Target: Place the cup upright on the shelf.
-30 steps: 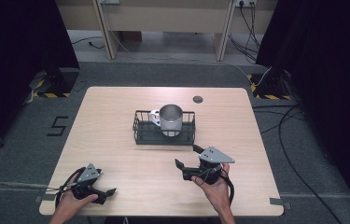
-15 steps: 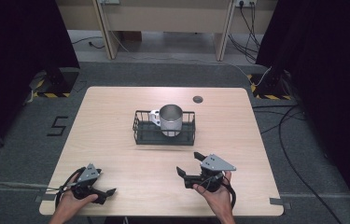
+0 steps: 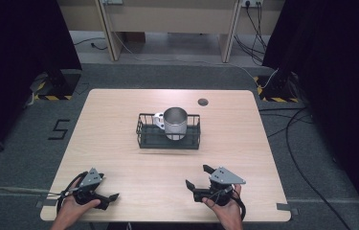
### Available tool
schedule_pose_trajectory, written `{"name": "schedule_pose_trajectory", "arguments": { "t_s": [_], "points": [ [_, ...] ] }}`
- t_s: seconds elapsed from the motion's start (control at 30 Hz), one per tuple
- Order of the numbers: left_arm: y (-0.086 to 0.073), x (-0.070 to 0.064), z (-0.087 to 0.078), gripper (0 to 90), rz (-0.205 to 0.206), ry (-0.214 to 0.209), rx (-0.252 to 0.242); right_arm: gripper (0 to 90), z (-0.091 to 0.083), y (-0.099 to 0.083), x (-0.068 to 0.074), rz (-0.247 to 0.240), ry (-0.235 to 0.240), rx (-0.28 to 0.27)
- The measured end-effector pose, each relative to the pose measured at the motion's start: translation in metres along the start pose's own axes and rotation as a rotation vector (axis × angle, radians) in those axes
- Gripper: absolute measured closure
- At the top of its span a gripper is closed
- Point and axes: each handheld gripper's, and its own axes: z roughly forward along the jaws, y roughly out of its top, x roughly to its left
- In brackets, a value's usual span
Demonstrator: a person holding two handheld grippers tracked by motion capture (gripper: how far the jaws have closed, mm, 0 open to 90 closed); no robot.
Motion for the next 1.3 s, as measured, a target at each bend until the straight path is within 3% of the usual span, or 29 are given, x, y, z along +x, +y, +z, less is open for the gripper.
{"name": "schedule_pose_trajectory", "arguments": {
  "t_s": [1.3],
  "points": [
    [0.000, 0.000, 0.000, 0.0, 0.000, 0.000, 0.001, 15.1, -0.010, -0.037, 0.005, 0.053, -0.037, 0.072]
  ]
}}
